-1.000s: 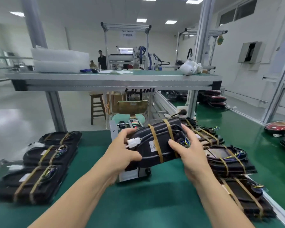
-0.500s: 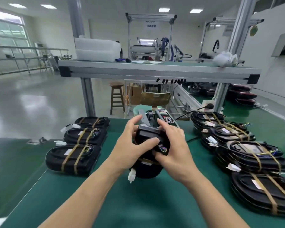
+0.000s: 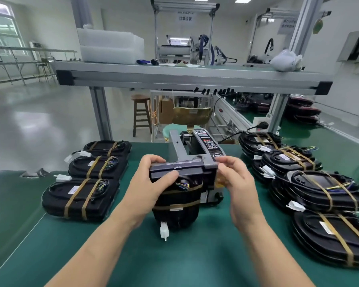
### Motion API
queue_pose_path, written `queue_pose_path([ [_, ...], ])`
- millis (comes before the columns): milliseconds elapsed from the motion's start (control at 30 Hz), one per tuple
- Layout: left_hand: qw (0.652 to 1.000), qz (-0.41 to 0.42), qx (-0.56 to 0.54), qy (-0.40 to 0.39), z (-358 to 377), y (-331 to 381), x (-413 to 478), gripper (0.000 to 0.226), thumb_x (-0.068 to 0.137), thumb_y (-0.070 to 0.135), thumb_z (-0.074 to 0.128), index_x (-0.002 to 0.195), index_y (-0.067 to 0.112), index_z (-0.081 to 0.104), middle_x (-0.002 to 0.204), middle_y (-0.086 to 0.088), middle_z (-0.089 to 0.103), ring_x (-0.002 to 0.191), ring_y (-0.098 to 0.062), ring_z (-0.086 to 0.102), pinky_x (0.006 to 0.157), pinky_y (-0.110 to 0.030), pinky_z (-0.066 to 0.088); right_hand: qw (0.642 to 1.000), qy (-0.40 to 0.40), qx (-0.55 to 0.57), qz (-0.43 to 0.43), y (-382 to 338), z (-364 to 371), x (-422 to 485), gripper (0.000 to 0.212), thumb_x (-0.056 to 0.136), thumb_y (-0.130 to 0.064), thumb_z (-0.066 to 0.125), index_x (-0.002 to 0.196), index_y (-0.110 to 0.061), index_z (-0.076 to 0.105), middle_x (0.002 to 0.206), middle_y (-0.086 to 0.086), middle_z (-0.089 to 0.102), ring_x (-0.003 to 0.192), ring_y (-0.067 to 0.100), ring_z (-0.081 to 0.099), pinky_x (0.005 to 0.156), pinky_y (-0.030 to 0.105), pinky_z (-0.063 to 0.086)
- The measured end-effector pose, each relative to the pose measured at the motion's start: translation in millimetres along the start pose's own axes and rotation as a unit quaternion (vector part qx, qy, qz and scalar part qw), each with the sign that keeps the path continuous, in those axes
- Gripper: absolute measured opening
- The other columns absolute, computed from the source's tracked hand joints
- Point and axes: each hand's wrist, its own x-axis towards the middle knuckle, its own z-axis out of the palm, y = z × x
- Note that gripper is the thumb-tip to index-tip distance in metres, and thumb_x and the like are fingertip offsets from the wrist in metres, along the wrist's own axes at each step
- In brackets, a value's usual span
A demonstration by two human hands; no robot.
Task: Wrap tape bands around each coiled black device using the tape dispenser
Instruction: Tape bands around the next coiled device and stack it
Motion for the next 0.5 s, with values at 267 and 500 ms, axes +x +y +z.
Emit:
queue_pose_path([
  [267, 0.998, 0.033, -0.029, 0.047, -4.8, -7.1, 5.1, 0.04, 0.075, 0.037, 0.074, 0.109, 0.027, 0.055, 0.108, 0.002, 0.063, 0.092, -0.004, 0.065, 0.077, -0.016, 0.049, 0.975, 0.118, 0.006, 0.189, 38.8, 7.8, 12.2, 0.01, 0.09, 0.0, 0.064, 0.082, -0.004, 0.068, 0.07, 0.008, 0.06, 0.043, 0.005, 0.049, 0.038, 0.016, 0.039],
  [500, 0.995, 0.032, -0.07, 0.058, -14.0, -11.1, 6.0, 0.039, 0.076, 0.026, 0.073, 0.109, 0.016, 0.054, 0.097, 0.002, 0.061, 0.08, 0.0, 0.062, 0.071, -0.015, 0.047, 0.963, 0.147, 0.029, 0.224, 39.8, 16.6, 11.7, 0.011, 0.091, -0.001, 0.064, 0.081, -0.005, 0.066, 0.067, 0.008, 0.06, 0.041, 0.006, 0.049, 0.037, 0.016, 0.04],
])
